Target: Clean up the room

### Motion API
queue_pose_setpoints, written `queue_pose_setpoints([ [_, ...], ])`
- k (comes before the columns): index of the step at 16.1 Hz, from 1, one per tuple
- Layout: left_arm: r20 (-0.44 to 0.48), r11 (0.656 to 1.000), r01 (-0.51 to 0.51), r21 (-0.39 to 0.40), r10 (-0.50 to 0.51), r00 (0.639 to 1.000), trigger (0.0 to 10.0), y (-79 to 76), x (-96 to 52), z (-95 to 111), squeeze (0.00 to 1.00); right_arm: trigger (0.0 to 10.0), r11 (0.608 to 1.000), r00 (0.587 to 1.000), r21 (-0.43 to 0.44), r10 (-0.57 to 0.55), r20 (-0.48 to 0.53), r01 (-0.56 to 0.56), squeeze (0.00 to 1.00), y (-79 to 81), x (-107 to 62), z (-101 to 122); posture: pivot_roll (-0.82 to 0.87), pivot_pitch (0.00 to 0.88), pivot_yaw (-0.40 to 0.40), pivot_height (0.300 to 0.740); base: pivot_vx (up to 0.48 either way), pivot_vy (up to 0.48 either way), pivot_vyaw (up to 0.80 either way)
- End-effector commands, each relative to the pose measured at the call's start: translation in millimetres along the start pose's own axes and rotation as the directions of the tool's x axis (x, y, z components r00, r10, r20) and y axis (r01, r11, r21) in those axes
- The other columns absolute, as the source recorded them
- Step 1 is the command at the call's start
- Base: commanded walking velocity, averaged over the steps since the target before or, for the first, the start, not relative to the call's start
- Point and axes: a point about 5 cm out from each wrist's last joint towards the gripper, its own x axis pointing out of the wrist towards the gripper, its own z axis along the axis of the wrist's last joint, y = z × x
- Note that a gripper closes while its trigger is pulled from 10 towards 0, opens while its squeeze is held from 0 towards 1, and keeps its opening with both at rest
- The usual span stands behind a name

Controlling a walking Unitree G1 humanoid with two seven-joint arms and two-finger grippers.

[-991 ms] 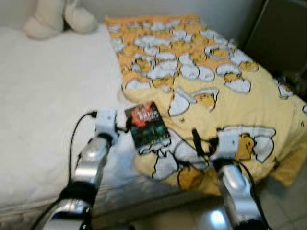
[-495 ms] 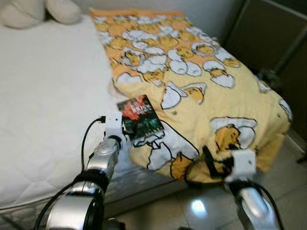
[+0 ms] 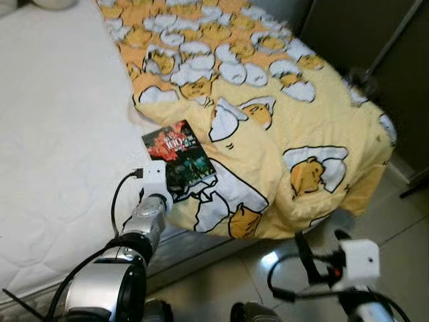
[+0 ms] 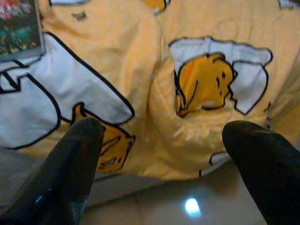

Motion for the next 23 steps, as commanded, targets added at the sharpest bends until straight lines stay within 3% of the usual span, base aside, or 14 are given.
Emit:
queue_pose_setpoints([
  [1, -0.007, 1.000, -0.005, -0.007, 0.005, 1.000, 10.0, -4.7, 0.7, 1.3, 0.00, 10.0, 1.000, 1.000, -0.001, -0.021, -0.014, 0.021, 0.61, -4.2, -6.8, 1.4, -0.29, 0.208, -0.069, 0.716, 0.000, 0.000, 0.00],
  [3, -0.030, 0.996, -0.012, -0.090, 0.009, 1.000, 10.0, -4.9, 0.4, -2.3, 0.00, 10.0, 1.000, 0.999, 0.004, -0.027, -0.030, 0.027, 0.61, -2.4, -13.1, 1.0, -0.29, 0.216, -0.064, 0.716, 0.000, 0.000, 0.00],
  [4, -0.036, 0.980, 0.003, -0.197, -0.010, 0.999, 10.0, -6.4, 0.4, -3.2, 0.00, 10.0, 1.000, 0.999, 0.006, -0.029, -0.034, 0.030, 0.61, -1.7, -14.9, 0.9, -0.30, 0.218, -0.063, 0.716, 0.000, 0.000, 0.00],
  [5, -0.028, 0.964, 0.023, -0.264, -0.031, 0.999, 4.2, -7.5, 0.6, -2.1, 0.00, 10.0, 0.999, 0.999, 0.008, -0.031, -0.037, 0.032, 0.61, -1.3, -15.9, 1.0, -0.30, 0.218, -0.063, 0.716, 0.000, 0.000, 0.00],
  [6, -0.007, 0.969, 0.048, -0.241, -0.051, 0.999, 0.0, -8.9, 0.7, 0.5, 0.00, 10.0, 0.999, 0.999, 0.009, -0.034, -0.041, 0.034, 0.61, -1.0, -16.9, 1.2, -0.30, 0.217, -0.062, 0.716, 0.000, 0.000, 0.00],
  [8, 0.025, 0.974, 0.090, -0.209, -0.087, 0.996, 0.0, -13.2, 0.7, 4.3, 0.00, 10.0, 0.999, 0.998, 0.010, -0.035, -0.045, 0.036, 0.61, -0.9, -17.5, 1.2, -0.30, 0.214, -0.062, 0.716, 0.000, 0.000, 0.00],
  [9, 0.033, 0.965, 0.117, -0.235, -0.112, 0.993, 0.0, -16.5, 0.6, 4.7, 0.00, 10.0, 0.999, 0.998, 0.010, -0.037, -0.050, 0.037, 0.61, -0.6, -17.3, 0.3, -0.29, 0.212, -0.062, 0.716, 0.000, 0.000, 0.00],
  [10, 0.041, 0.949, 0.142, -0.280, -0.136, 0.990, 0.0, -19.8, 0.4, 5.1, 0.00, 10.0, 0.999, 0.998, 0.011, -0.036, -0.054, 0.037, 0.60, -0.3, -16.7, -0.3, -0.28, 0.212, -0.065, 0.716, 0.000, 0.000, 0.00],
  [12, 0.094, 0.869, 0.207, -0.450, -0.184, 0.978, 0.0, -26.7, 0.6, 12.0, 0.00, 10.0, 0.999, 0.998, 0.012, -0.033, -0.059, 0.034, 0.61, -0.1, -14.9, -0.6, -0.28, 0.211, -0.068, 0.716, 0.000, 0.000, 0.00],
  [15, 0.115, 0.866, 0.298, -0.402, -0.275, 0.955, 0.0, -43.9, -2.2, 9.6, 0.00, 10.0, 0.999, 0.998, 0.012, -0.030, -0.060, 0.031, 0.61, -1.1, -10.6, -1.3, -0.27, 0.202, -0.071, 0.716, 0.000, 0.000, 0.00],
  [18, 0.098, 0.806, 0.309, -0.505, -0.303, 0.948, 0.0, -47.1, -3.7, 1.3, 0.00, 10.0, 0.999, 0.999, 0.020, -0.024, -0.046, 0.025, 0.61, 1.0, -1.6, 0.1, -0.25, 0.186, -0.070, 0.716, 0.000, 0.000, 0.00],
  [21, 0.105, 0.796, 0.311, -0.519, -0.301, 0.948, 0.0, -44.5, -3.5, 1.4, 0.00, 10.0, 1.000, 0.999, 0.022, -0.016, -0.039, 0.017, 0.61, 1.7, 4.8, 0.7, -0.24, 0.177, -0.069, 0.716, 0.000, 0.000, 0.00],
  [23, 0.113, 0.765, 0.299, -0.570, -0.288, 0.951, 0.0, -41.8, -3.0, 2.1, 0.00, 10.0, 1.000, 0.999, 0.023, -0.015, -0.039, 0.016, 0.61, 1.5, 5.4, 0.1, -0.24, 0.175, -0.070, 0.716, 0.000, 0.000, 0.00],
])
